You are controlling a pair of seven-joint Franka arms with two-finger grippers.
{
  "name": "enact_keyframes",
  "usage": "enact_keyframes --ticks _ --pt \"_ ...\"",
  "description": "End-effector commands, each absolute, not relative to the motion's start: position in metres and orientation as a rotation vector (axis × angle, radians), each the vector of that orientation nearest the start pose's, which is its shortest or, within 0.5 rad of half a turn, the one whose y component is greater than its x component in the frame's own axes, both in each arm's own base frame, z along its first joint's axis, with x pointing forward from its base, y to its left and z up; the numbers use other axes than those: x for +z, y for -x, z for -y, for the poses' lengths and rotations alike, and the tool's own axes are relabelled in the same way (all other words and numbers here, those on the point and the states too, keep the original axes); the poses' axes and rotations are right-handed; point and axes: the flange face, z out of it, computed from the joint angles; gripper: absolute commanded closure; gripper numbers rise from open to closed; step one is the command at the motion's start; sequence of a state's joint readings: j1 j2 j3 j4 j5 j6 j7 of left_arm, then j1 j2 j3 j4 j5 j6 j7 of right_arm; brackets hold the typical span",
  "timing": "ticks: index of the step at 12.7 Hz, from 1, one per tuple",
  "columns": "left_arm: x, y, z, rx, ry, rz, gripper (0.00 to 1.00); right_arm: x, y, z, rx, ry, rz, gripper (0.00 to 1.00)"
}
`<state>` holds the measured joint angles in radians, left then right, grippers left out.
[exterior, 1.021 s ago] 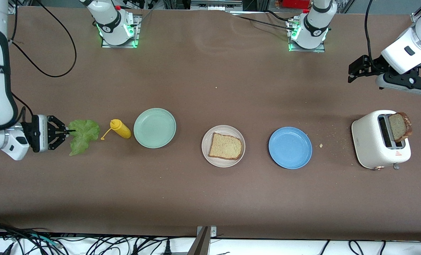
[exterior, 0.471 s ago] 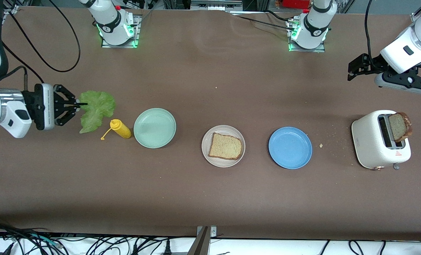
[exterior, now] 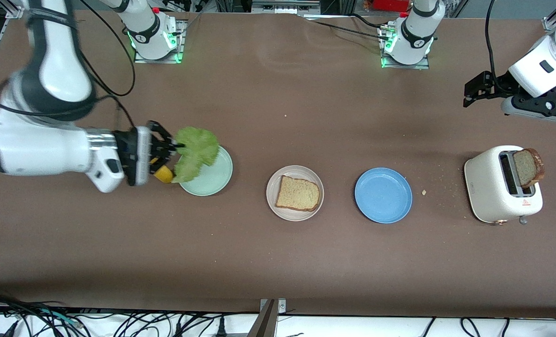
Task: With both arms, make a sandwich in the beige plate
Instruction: 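Carry the lettuce leaf with the right gripper over the beige plate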
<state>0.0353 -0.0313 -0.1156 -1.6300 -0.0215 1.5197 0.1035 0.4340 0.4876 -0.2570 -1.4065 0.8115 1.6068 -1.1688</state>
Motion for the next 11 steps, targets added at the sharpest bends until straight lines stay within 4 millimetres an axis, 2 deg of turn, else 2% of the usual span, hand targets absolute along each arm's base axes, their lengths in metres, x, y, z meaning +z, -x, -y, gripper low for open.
enact_keyframes --ticks 1,4,6,9,11 --pt "0.616 -0.534 0.043 0.119 3.154 -0.292 0.0 0.397 -0.658 -0.283 -0.179 2.033 1.291 1.0" --pt "0.616 -0.534 0.042 0.119 3.154 -0.287 0.0 0.353 -0.661 -0.347 -0.273 2.106 1.111 1.0" --pt "0.616 -0.534 0.042 0.116 3.154 -0.287 0.0 0.311 -0.66 -0.384 -0.352 2.19 0.977 1.0" --pt "0.616 -0.534 0.042 0.114 3.155 -0.287 0.0 0.255 -0.639 -0.441 -0.482 2.22 0.831 1.0" --pt "0.616 -0.534 0.042 0.116 3.154 -0.287 0.0 0.227 -0.623 -0.464 -0.527 2.259 0.801 1.0"
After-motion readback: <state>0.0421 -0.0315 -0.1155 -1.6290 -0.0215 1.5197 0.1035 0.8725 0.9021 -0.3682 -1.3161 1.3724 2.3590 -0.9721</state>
